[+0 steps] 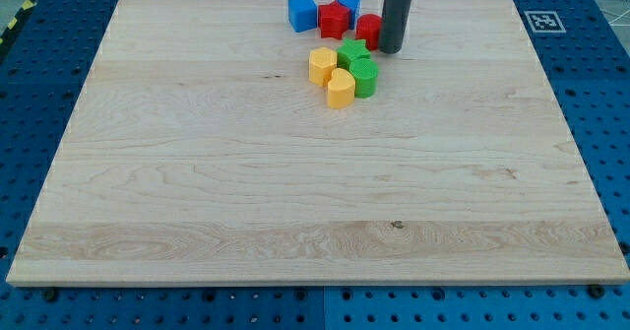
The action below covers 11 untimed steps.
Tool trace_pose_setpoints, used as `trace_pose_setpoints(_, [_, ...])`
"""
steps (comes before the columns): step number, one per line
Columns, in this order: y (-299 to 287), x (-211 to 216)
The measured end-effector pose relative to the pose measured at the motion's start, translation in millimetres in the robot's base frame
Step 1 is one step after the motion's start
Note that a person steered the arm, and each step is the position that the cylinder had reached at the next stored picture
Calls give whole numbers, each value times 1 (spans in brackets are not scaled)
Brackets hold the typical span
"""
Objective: Slide the green circle and green star closer to the red circle
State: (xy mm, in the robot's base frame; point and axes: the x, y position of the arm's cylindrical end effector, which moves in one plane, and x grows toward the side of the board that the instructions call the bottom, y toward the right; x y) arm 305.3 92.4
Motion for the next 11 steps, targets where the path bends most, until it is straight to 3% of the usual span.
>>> trace_pose_setpoints(2, [-24,0])
trace_pose_setpoints(3, [6,11])
trace_pose_setpoints(4, [34,53])
trace_pose_setpoints(5, [31,108])
trace_pose_setpoints(6, [5,126])
trace_pose_setpoints(11, [-23,65])
